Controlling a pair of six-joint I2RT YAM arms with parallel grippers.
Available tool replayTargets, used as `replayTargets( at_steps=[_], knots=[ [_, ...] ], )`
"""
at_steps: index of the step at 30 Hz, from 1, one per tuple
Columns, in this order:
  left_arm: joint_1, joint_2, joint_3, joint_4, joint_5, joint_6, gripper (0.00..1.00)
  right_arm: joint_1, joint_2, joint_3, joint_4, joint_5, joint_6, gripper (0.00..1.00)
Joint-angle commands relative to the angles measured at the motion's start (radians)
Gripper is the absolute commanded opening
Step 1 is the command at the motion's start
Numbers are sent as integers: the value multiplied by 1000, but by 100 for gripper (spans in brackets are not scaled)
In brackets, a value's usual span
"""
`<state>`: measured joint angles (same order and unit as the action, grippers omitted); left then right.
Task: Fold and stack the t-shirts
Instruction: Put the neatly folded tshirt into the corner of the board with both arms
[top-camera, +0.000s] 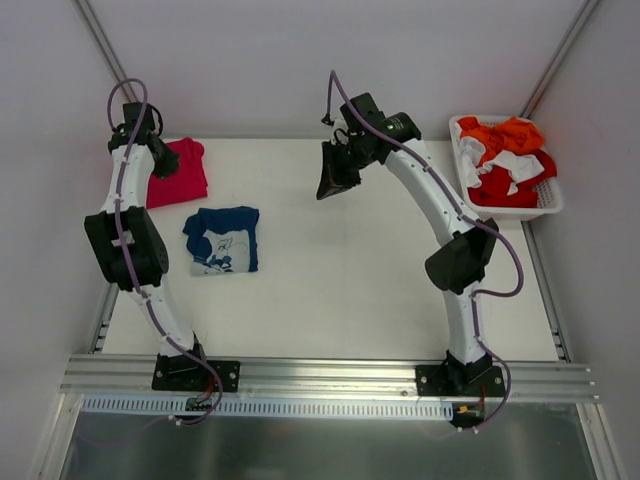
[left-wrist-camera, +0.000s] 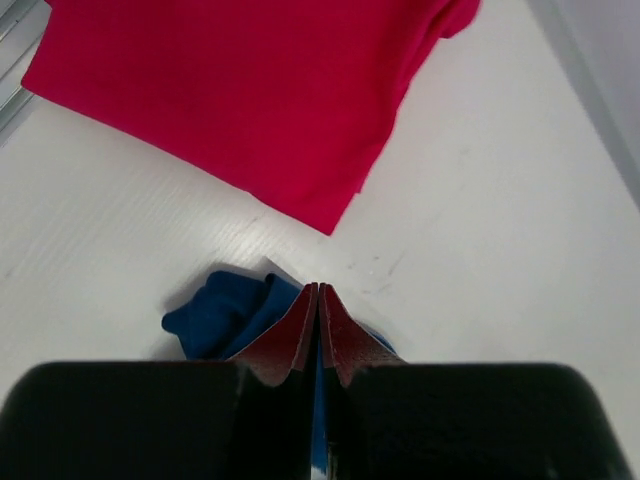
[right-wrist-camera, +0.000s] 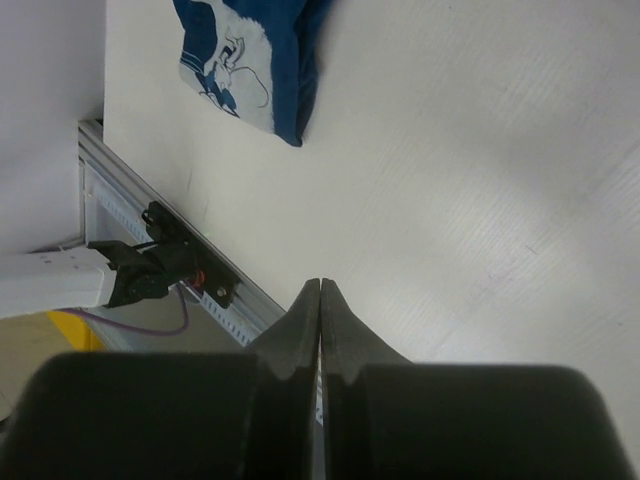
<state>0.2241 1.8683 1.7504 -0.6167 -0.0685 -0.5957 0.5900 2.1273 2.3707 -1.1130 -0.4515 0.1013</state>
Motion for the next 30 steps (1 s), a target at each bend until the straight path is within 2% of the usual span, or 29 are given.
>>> replayTargets(
  at_steps=[1,3,5,9,16,24,30],
  knots=[
    [-5,113,162,-102,-31,-19,0,-27,-90,56,-122,10,-57,0],
    [-14,161,266,-130,-77,11,0,-35,-112,53,-151,28,-74,1],
    [-38,216,328,-149,-192,36,0,-44,-138,51,-171,40,-89,1],
    [-43,268,347,-163,-295,11,0,-68,-158,61,-205,53,-92,0],
    [-45,425,471,-231,-307,33,0,-108,-162,71,-274,11,-89,0],
    [-43,525,462,-435,-280,33,0,-127,-191,65,-294,-7,-69,1],
    [-34,548,422,-472,-229,13,0,-130,-190,64,-294,-41,-69,1]
  ],
)
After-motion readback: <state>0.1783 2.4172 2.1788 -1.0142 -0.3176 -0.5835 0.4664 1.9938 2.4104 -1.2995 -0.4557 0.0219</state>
